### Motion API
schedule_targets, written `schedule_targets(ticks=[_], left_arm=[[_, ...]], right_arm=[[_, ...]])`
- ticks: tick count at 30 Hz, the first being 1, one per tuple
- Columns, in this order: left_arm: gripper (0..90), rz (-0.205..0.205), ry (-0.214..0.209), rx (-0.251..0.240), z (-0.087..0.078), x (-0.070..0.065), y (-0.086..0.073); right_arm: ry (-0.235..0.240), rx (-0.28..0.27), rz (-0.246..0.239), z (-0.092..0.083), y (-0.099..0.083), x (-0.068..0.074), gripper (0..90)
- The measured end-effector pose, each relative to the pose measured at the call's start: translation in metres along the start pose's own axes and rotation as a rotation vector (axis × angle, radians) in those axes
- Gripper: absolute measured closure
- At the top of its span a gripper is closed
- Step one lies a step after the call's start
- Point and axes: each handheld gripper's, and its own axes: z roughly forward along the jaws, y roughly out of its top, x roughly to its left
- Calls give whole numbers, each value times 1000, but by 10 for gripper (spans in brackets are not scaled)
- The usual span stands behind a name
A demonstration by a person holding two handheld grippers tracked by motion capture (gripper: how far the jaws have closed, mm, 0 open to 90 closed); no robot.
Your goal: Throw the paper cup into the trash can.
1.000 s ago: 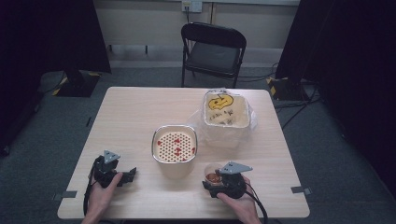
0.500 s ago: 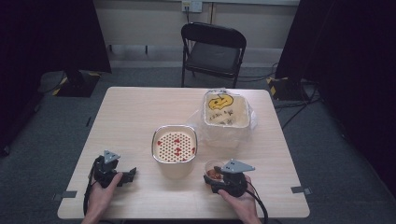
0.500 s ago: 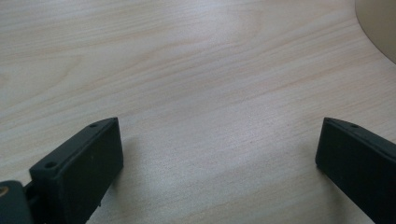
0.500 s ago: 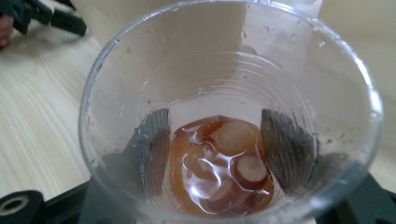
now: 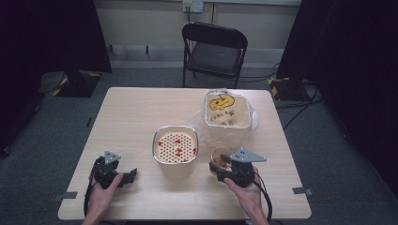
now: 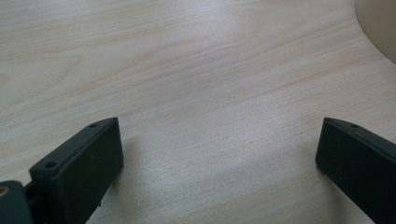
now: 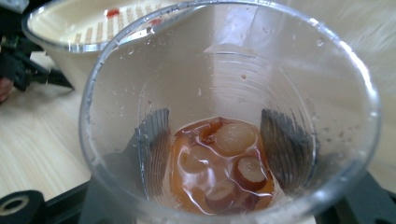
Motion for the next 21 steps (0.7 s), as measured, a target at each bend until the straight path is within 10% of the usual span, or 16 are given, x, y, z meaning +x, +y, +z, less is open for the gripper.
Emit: schedule_targets(ticks=[21], left_arm=[[3,0,0,0,0,0,0]], right_arm=[[-133,-123,-195,-4,91,10,440]])
